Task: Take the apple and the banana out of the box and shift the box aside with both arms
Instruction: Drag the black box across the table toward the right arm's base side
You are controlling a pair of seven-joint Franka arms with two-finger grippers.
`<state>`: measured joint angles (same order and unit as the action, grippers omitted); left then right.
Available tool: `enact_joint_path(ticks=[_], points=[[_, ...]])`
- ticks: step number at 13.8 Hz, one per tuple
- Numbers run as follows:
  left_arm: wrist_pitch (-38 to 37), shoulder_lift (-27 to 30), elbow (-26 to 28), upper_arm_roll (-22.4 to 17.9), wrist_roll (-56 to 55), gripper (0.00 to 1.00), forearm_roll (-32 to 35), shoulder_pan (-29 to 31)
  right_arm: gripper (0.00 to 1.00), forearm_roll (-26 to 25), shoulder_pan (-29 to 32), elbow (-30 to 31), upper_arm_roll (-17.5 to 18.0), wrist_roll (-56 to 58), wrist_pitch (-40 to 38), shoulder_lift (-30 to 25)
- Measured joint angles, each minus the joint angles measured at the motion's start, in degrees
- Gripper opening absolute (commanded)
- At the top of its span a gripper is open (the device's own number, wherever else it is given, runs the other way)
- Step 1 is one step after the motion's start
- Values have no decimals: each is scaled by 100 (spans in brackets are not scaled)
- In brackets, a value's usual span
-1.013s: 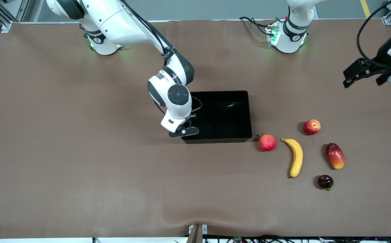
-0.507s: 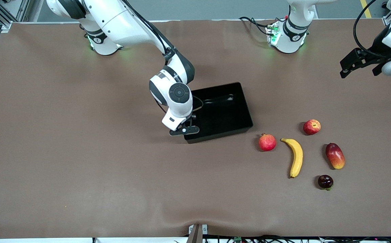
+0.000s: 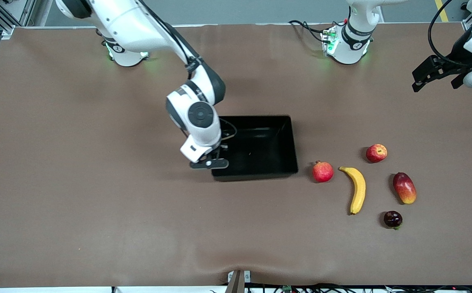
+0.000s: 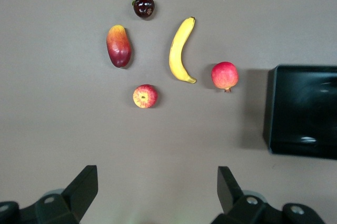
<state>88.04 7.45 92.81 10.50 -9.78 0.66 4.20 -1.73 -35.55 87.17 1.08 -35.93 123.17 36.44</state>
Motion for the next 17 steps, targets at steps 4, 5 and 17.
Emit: enact_joint_path(ticks=[4,5,17], points=[[0,-33,5,-3,0,100,0,0,0,-5,423,63,-22,123,-76,-374],[-1,-47,22,-2,0,100,0,-1,0,-4,575,112,-23,240,-84,-450],[28,-173,9,-39,-27,100,0,17,0,181,2500,1656,-35,1428,-149,-1527]])
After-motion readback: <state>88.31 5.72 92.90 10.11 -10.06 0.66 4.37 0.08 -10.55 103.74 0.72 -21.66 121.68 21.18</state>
